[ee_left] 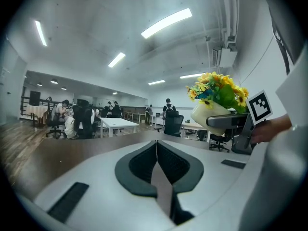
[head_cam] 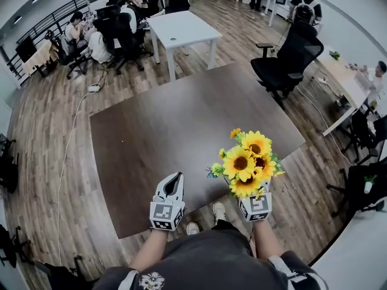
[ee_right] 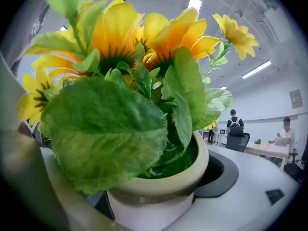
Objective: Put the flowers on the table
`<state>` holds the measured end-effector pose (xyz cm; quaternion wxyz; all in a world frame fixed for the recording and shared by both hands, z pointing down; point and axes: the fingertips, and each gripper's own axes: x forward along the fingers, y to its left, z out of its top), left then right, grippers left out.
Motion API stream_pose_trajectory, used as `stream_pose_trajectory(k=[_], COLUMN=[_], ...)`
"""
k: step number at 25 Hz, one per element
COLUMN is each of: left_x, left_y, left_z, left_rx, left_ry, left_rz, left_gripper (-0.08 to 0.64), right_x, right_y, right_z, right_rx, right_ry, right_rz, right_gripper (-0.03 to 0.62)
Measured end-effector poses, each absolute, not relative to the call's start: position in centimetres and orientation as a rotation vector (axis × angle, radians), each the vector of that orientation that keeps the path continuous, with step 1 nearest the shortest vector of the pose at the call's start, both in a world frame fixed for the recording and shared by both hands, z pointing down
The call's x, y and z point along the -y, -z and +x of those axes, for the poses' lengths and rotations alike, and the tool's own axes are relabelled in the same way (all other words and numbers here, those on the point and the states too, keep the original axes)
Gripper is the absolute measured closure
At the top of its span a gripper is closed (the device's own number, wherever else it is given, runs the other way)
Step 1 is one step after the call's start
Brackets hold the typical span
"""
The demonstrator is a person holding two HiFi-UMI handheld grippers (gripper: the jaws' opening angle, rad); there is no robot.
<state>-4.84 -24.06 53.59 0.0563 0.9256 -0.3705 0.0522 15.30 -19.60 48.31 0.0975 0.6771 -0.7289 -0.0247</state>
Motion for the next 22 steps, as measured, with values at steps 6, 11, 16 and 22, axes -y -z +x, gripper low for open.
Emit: stream_pose_trajectory(k=[6, 11, 16, 22], left_x=[26.8, 29.1, 30.7, 31.7], left_y=[-54.4, -54.6, -55.9, -56.4], left_z=[-3.6, -2.4, -1.0, -0.2], left_rx=[1.210, 1.267, 1.307, 1.360], left_ry=[-0.178, -0.193, -0.241, -0.263], left_rz=[2.760, 2.735, 2.688, 2.661], left_gripper=[0.552, 0.552, 0.552, 0.552], right_x=[23.0, 26.0, 28.2, 30.1], right_y=[-50.2, -52.0, -53.6, -54.4], right_z=[16.4, 16.6, 16.9, 15.7], right_rx=[2.204, 2.252, 2.286, 2.365], right_ry=[0.039, 0.007, -0.016, -0.026], right_rz=[1.918, 1.830, 1.747, 1.628], right_gripper=[0.055, 0.055, 0.055, 0.055])
